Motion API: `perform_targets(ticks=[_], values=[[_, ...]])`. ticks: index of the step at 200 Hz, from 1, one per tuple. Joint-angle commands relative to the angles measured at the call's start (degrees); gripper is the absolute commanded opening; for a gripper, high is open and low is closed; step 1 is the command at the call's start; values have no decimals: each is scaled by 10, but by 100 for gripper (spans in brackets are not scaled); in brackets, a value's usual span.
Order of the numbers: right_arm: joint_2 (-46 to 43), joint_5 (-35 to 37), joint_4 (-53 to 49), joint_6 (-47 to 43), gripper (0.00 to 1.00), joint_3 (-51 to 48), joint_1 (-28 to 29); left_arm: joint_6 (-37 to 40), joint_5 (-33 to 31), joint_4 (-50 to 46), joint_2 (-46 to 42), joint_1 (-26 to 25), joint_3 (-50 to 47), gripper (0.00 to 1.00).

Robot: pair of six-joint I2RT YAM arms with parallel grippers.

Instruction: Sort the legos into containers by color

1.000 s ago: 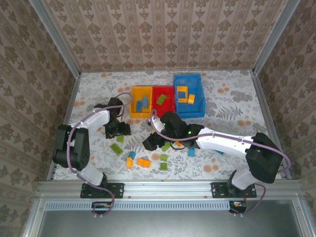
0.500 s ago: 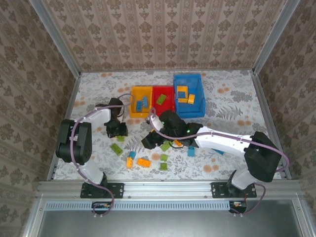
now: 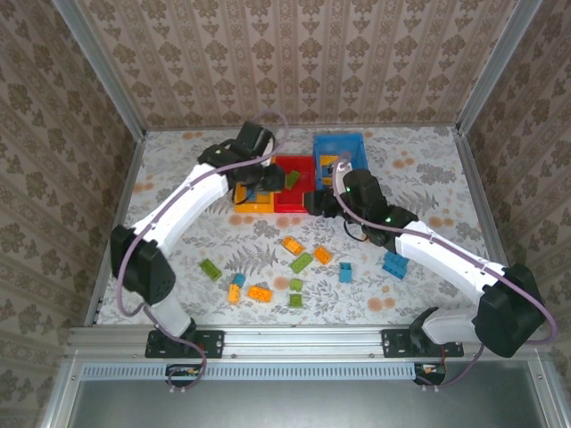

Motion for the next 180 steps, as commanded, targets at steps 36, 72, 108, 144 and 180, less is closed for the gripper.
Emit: perform_targets(ticks=[36,72,108,144,180], values=[[21,-20,-33,33,71,51,-43,-2,53,3,219,0,208,34],[14,-30,-49,29,71,57,-53,15,62,-23,315,11,295,35],[9,-38,-57,27,71,55,-57,15,68,-14,338,20,291,36],[13,-41,-58,31,71,52,-56,12,76,-2,342,20,270,43],[18,-42,-68,28,72,55,-57,12,79,-1,332,19,254,57]])
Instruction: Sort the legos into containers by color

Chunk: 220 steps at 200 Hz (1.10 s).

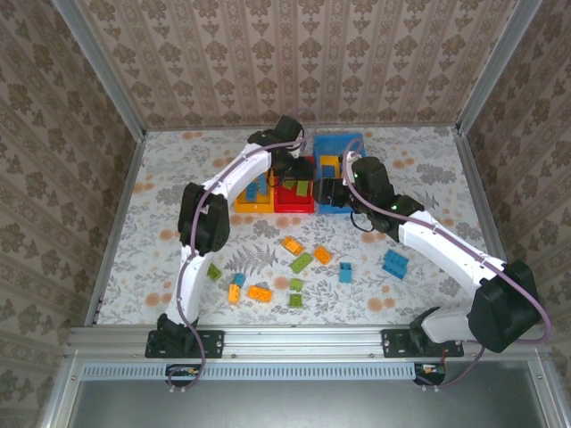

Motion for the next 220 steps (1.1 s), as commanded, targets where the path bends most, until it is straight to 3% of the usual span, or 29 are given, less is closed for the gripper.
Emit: perform_targets(ticks=[1,37,61,117,162,194,220], values=[[-3,-8,-21,3,72,15,-3,5,12,0,-7,1,-13,57],[-19,4,-59,-16,71,14,-3,-5,6,11,-51,0,-32,58],[-51,71,-146,-10,70,6,-4,-22,0,35,-115,-9,-87,60],[-146,163,-356,97,69,-53,-19,-18,25,169,-323,-82,-350,68],[-143,143,-377,117,68,-47,-14,0,5,179,-451,-152,-533,70],[-138,107,-323,31,67,-26,75,-33,-28,130,-534,-161,-629,71],[-120,44,-253,-25,68,-27,163,-88,-102,41,-590,-159,-671,72]])
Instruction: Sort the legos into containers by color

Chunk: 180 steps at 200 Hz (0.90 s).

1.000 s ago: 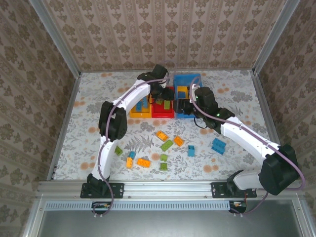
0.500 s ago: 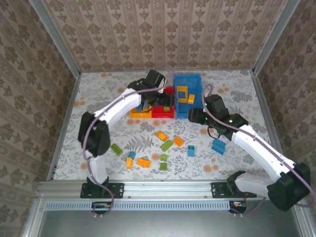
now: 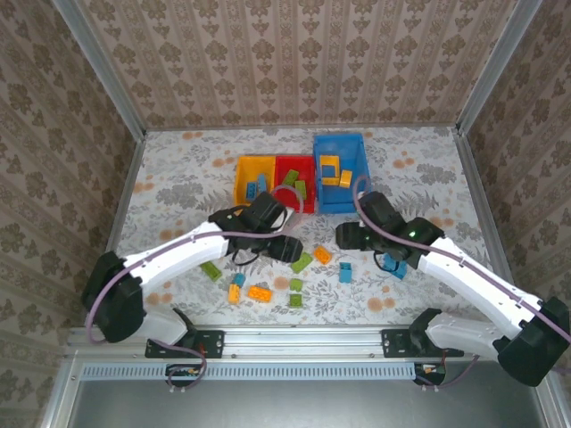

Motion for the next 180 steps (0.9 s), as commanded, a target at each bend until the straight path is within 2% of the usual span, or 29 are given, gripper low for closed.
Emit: perform_targets(ticks=[1,14,33,66,94,118,180], values=[[19,-62,70,-72,68,19,67,-57,-77,-88,-57,2,-24,72],[40,-72,99,-87,69,22,101,-103,-91,-125,-76,9,-48,73],[63,-105,142,-86,69,21,116,-134,-84,-153,-93,13,-81,73],[101,-187,202,-88,73,20,128,-118,-100,-192,-74,14,-102,74],[128,-215,204,-91,73,28,136,-98,-114,-200,-48,33,-109,74],[130,-216,208,-86,73,26,138,-73,-111,-177,-33,55,-115,74],[123,-208,214,-73,73,17,137,-35,-89,-131,37,94,-111,65]])
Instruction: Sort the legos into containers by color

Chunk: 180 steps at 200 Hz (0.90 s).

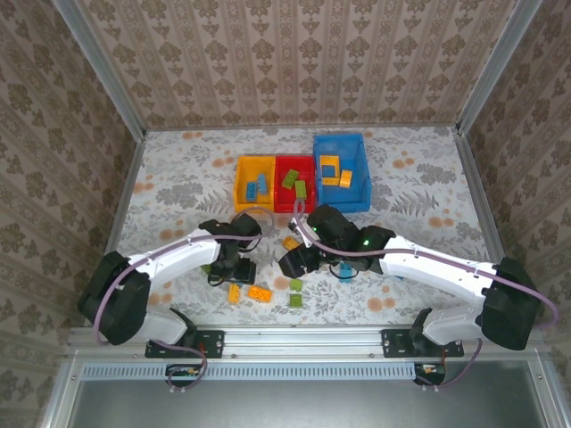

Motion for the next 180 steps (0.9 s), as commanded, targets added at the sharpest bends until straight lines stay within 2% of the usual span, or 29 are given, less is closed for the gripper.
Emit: perform_targets(ticks=[1,32,58,106,135,180], values=[[-6,-9,19,4,73,8,2,29,7,16,24,8,7,64],[-9,-5,18,7,73,4,2,27,22,34,53,11,7,54],[-10,-1,18,7,73,3,2,22,23,47,65,10,5,52],[-7,-1,17,4,73,5,2,32,18,64,98,11,22,37],[-10,5,13,3,72,8,1,30,3,65,96,11,31,34],[-41,47,22,15,72,14,-39,56,-32,-4,77,25,167,33]])
